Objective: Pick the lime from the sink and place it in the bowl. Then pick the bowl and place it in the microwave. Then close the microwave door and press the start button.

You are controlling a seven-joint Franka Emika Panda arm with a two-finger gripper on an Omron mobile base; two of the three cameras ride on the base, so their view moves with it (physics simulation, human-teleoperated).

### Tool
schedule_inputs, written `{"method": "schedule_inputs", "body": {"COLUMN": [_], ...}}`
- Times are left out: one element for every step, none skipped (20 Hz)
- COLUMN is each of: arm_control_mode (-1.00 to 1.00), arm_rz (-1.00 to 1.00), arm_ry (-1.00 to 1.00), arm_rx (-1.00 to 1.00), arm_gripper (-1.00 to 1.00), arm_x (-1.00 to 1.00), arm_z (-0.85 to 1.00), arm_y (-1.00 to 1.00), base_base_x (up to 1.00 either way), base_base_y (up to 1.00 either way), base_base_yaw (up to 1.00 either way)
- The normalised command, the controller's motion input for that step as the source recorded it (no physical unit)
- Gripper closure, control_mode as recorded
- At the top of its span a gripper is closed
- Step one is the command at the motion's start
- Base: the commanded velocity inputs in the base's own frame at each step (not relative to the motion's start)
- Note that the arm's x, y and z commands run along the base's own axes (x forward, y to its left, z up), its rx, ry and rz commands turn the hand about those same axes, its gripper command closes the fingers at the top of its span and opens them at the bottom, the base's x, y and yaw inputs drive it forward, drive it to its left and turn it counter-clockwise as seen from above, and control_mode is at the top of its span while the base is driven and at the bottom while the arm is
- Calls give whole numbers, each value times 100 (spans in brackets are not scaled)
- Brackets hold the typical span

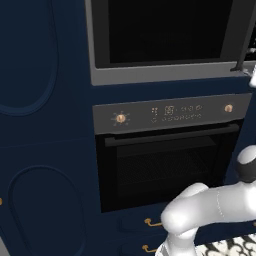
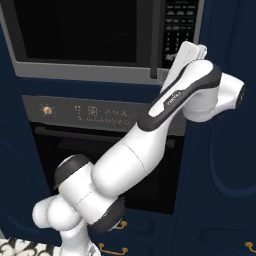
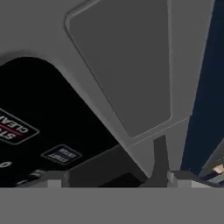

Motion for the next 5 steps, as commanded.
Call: {"method": "schedule_inputs", "body": {"arm_control_mode": [-100, -100, -100, -100, -100], "arm_rz": [0, 0, 0, 0, 0], "arm_ry": [-7, -2, -2, -4, -2], "arm_rx": [0, 0, 0, 0, 0], "arm_gripper": [-100, -100, -100, -100, -100], "arm_x": [-91, -99, -100, -100, -100], "arm_z": [-28, -29, -24, -18, -11], "arm_y": [52, 54, 54, 49, 54], "base_base_x": [0, 0, 0, 0, 0], "base_base_y": [0, 0, 0, 0, 0], "base_base_yaw": [0, 0, 0, 0, 0]}}
